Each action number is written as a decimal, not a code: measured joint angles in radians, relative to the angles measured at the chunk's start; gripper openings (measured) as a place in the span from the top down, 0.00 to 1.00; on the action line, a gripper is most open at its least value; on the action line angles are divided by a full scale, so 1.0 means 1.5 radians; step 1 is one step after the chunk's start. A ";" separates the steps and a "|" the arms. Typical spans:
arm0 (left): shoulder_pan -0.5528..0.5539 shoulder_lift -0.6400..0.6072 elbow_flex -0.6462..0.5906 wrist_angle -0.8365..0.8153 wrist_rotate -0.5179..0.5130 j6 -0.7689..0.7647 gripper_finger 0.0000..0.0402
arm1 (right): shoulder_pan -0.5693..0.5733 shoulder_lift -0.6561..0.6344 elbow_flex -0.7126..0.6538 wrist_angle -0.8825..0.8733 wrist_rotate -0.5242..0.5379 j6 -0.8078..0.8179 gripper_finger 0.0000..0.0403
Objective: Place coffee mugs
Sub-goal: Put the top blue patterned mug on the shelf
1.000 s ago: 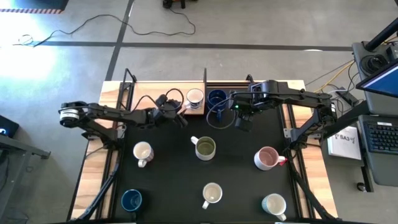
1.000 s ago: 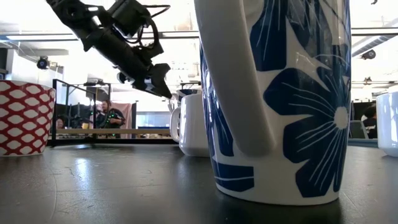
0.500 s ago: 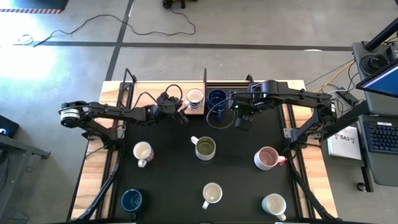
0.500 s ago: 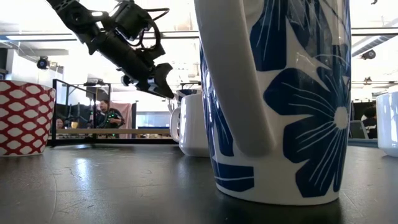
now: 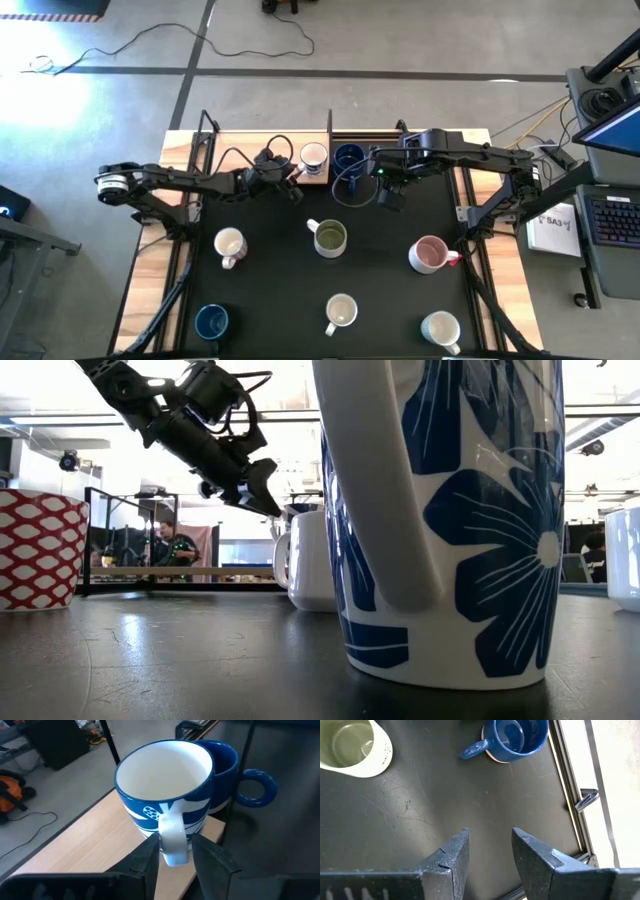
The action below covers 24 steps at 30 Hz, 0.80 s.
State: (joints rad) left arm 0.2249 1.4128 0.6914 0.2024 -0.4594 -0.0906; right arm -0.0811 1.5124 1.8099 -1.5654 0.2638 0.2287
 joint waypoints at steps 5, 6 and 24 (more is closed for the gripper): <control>0.000 0.000 0.000 0.000 0.001 -0.001 0.82 | 0.000 0.000 0.000 0.000 0.000 0.000 0.66; 0.000 0.000 0.000 0.000 0.001 -0.001 0.82 | 0.000 0.000 0.000 0.000 0.000 0.000 0.66; 0.000 0.000 0.000 0.028 -0.022 -0.010 0.86 | 0.000 0.000 0.000 0.000 0.000 0.000 0.66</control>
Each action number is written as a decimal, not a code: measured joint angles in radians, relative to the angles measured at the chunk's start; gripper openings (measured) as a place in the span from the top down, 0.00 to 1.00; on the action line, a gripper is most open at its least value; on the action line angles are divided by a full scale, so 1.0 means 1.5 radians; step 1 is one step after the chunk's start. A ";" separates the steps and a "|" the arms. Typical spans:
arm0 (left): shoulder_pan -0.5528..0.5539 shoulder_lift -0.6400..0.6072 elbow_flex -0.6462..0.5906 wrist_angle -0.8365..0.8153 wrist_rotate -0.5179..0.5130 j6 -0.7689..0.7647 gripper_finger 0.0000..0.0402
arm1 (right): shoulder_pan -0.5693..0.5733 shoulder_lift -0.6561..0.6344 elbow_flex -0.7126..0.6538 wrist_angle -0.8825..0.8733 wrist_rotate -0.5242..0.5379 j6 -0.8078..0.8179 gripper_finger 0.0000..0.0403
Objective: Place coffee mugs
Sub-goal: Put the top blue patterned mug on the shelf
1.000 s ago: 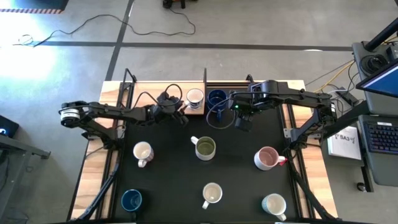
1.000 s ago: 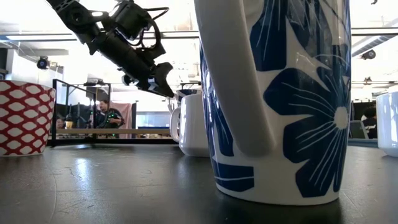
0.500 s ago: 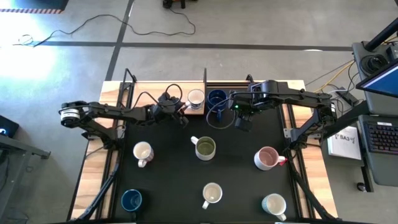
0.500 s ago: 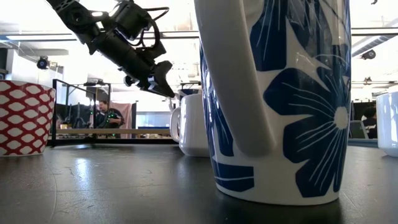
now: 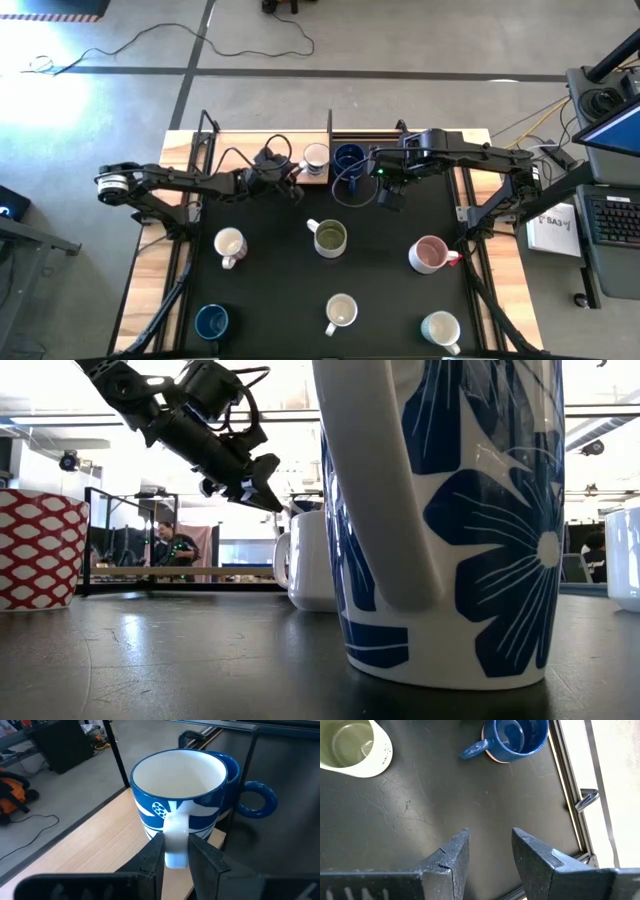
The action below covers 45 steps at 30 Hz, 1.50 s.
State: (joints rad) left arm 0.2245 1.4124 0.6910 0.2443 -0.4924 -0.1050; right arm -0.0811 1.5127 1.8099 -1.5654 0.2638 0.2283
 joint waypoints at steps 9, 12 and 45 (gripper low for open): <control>0.005 0.000 0.000 -0.006 -0.086 -0.046 0.86 | 0.000 0.000 0.000 0.000 0.000 0.000 0.66; 0.009 0.000 0.000 -0.006 -0.088 -0.067 0.86 | 0.000 0.000 0.000 0.000 0.000 0.000 0.66; -0.019 -0.065 0.000 -0.044 0.115 0.073 0.86 | -0.003 -0.012 -0.001 -0.002 0.034 -0.015 0.66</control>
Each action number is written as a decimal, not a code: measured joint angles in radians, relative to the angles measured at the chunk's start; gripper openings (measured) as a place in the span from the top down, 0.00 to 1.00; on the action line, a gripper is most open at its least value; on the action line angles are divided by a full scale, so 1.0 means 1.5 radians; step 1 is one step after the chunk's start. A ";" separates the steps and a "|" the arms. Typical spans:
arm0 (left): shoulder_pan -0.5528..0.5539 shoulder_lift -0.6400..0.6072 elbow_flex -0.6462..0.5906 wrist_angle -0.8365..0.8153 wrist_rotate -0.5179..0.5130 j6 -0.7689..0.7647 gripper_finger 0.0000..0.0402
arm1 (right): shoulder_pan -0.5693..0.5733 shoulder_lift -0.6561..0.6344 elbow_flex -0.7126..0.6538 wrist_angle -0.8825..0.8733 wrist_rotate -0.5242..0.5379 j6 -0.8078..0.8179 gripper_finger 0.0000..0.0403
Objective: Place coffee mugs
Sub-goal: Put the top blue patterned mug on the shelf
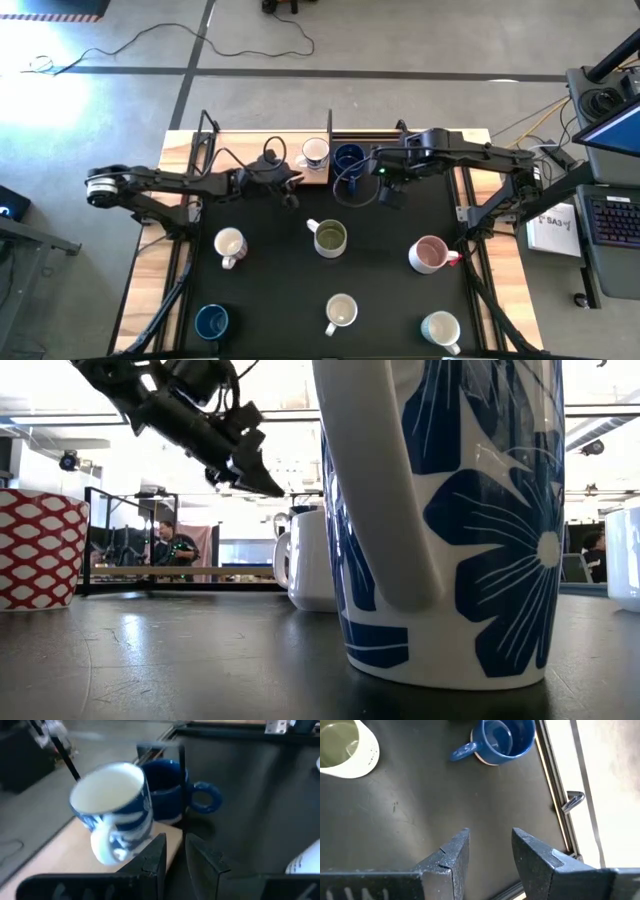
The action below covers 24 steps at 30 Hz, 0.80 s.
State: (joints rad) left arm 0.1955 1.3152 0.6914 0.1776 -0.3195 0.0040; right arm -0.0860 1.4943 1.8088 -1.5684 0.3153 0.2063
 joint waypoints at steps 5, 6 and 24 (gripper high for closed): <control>0.001 -0.006 0.000 0.005 0.004 0.093 0.86 | -0.001 -0.075 -0.046 0.046 0.005 0.003 0.66; 0.002 -0.007 0.000 0.008 0.011 0.118 0.86 | 0.000 -0.096 -0.067 0.069 0.005 0.008 0.66; 0.070 0.046 0.120 -0.092 0.103 0.249 0.86 | 0.000 -0.352 -0.442 0.311 -0.003 0.060 0.66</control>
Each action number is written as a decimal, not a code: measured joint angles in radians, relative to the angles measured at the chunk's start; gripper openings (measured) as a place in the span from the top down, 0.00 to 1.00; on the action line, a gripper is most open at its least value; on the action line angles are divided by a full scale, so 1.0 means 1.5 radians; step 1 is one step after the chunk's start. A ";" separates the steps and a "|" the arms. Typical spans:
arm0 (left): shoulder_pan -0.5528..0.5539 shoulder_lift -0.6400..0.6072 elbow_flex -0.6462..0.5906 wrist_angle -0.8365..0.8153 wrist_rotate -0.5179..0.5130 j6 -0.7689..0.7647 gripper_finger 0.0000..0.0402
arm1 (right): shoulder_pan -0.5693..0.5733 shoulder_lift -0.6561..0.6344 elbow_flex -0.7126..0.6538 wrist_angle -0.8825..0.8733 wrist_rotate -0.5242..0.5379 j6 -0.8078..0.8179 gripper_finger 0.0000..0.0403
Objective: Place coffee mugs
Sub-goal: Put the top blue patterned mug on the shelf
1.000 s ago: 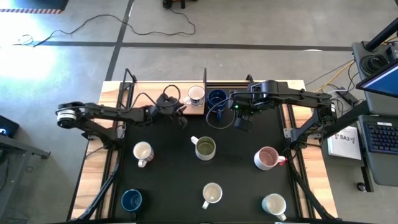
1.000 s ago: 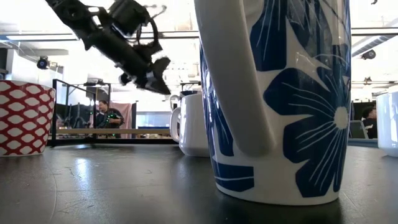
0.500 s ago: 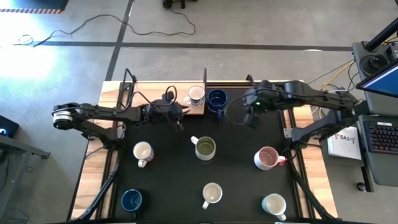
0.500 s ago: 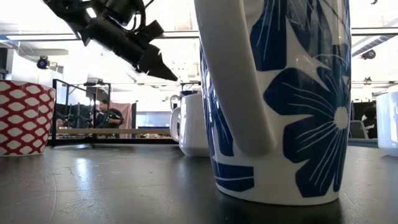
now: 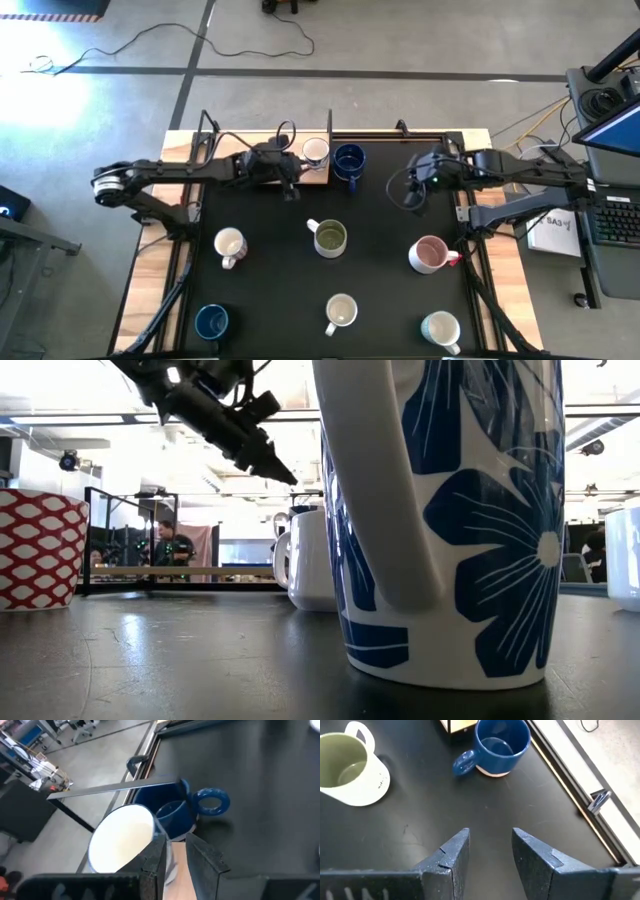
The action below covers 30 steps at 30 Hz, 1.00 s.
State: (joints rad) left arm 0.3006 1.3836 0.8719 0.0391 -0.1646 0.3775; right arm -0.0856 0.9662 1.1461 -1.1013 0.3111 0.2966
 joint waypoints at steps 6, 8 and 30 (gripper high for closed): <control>0.025 0.031 0.020 -0.005 0.003 0.021 0.86 | 0.000 -0.061 -0.094 0.053 -0.002 0.018 0.66; 0.030 0.041 0.033 -0.004 0.029 0.022 0.86 | 0.000 -0.077 -0.116 0.060 -0.003 0.029 0.66; 0.072 0.128 0.130 -0.122 0.049 0.046 0.86 | 0.000 -0.120 -0.168 0.060 -0.018 0.064 0.66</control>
State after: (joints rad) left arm 0.4091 1.5749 1.0664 -0.1438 -0.0906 0.4459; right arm -0.0853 0.7860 0.8936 -1.0115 0.2848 0.3922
